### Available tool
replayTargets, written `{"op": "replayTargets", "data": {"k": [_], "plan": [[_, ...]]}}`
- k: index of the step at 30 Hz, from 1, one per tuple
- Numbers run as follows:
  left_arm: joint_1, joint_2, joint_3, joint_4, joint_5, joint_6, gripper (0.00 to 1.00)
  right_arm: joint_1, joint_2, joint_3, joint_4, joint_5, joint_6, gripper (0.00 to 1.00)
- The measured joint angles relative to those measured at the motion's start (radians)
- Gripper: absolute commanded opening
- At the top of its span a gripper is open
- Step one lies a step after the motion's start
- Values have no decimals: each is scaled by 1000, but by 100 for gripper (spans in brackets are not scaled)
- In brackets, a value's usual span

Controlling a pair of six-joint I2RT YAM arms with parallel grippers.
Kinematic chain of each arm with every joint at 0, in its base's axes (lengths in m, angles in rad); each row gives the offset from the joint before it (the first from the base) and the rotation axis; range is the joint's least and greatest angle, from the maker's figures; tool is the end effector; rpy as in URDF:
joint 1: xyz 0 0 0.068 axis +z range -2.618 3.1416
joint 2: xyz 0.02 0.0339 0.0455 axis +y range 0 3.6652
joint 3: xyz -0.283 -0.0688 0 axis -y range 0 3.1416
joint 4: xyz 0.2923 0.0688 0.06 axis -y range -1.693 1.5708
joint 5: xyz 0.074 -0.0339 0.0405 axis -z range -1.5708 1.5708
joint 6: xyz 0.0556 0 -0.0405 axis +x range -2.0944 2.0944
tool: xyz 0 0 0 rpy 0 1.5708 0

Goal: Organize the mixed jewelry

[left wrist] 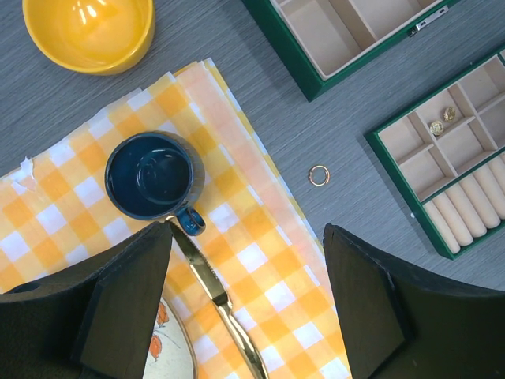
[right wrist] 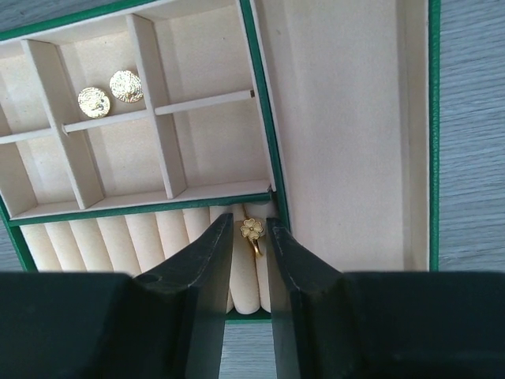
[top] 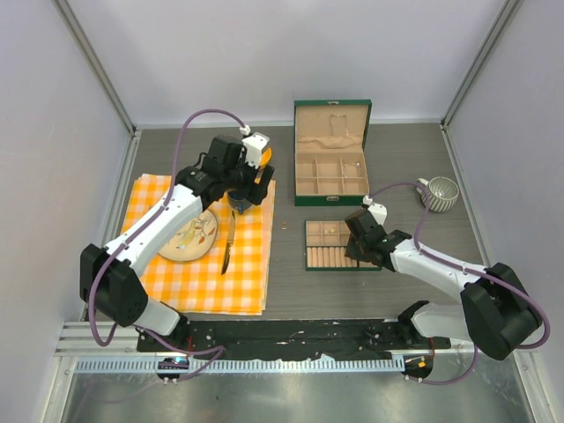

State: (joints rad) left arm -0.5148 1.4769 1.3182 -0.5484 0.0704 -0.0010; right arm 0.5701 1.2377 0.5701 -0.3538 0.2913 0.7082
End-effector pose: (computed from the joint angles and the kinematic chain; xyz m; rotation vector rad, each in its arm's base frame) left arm 0.3375 -0.1954 0.3242 0.6205 2.2151 -0.3487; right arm 0.2280 0.1272 0.1386 0.2788 2.5163 0.1274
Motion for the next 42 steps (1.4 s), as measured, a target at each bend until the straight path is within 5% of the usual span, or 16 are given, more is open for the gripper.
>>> {"op": "replayTargets", "data": {"k": [20,33,42], "plan": [[0,-3,-19,1,-18,8,82,-5,-8,44,-95,-9,-67,21],[0,-3,-19,1,-18,11,82,-11,-7,60,-95,-24,-90,33],[0,-3,-19,1,-18,13,82,-12,-7,63,-95,-32,-102,28]]}}
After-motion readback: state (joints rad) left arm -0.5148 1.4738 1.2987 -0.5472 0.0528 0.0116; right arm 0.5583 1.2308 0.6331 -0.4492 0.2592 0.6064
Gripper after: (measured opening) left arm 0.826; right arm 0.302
